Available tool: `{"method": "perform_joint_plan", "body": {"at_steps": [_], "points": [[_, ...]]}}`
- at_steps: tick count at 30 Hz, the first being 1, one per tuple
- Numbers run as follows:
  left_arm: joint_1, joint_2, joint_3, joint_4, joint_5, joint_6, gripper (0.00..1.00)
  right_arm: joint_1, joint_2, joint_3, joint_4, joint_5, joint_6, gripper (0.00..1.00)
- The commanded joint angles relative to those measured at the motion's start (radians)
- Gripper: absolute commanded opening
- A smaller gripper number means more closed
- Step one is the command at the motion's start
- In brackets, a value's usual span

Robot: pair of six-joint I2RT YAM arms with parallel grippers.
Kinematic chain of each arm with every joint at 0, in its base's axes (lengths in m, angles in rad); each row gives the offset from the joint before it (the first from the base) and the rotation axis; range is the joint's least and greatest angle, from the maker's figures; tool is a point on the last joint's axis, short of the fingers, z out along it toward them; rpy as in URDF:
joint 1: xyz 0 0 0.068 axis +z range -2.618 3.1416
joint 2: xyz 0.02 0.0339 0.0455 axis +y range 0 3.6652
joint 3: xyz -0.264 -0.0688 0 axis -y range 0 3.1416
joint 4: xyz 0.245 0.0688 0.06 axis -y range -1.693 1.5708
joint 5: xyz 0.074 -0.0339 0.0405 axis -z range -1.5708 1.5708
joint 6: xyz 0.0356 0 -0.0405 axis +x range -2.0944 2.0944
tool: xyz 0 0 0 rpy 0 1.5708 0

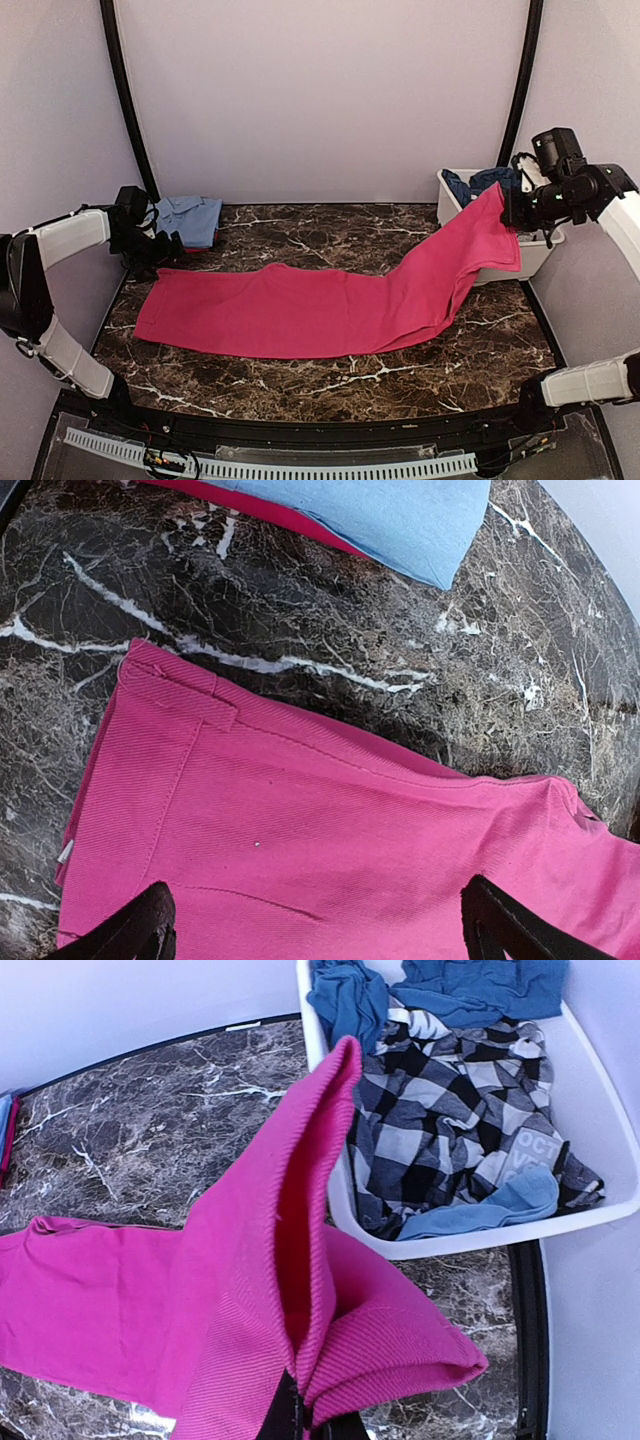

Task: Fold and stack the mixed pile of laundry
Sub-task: Pick up the 1/3-rectangle-folded trousers from the center of the board, then fold the 1/3-rectangle-folded trousers at the center of the board.

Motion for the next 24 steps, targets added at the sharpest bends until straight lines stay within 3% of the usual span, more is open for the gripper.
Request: {"method": "perform_joint_plan", "body": {"at_steps": [1,9,14,24], "points": [[0.004,0.003,0.028,0.0,0.012,0.002,0.99,-0.088,-0.055,0.022,-0.007,0.024,-0.052,0.0],[0.004,0.001,0.044,-0.018,0.015,-0.007,0.99,-0.182,-0.086,0.1,-0.03,-0.014,-0.083,0.0],[0.004,-0.018,0.044,-0.031,-0.011,-0.024,0.99,-0.166,-0.043,0.09,0.027,-0.361,-0.061,0.0],[0.004,-0.009,0.028,-0.042,0.061,-0.038,0.99,0.292,0.242,0.094,0.32,-0.406,0.116,0.0]]}}
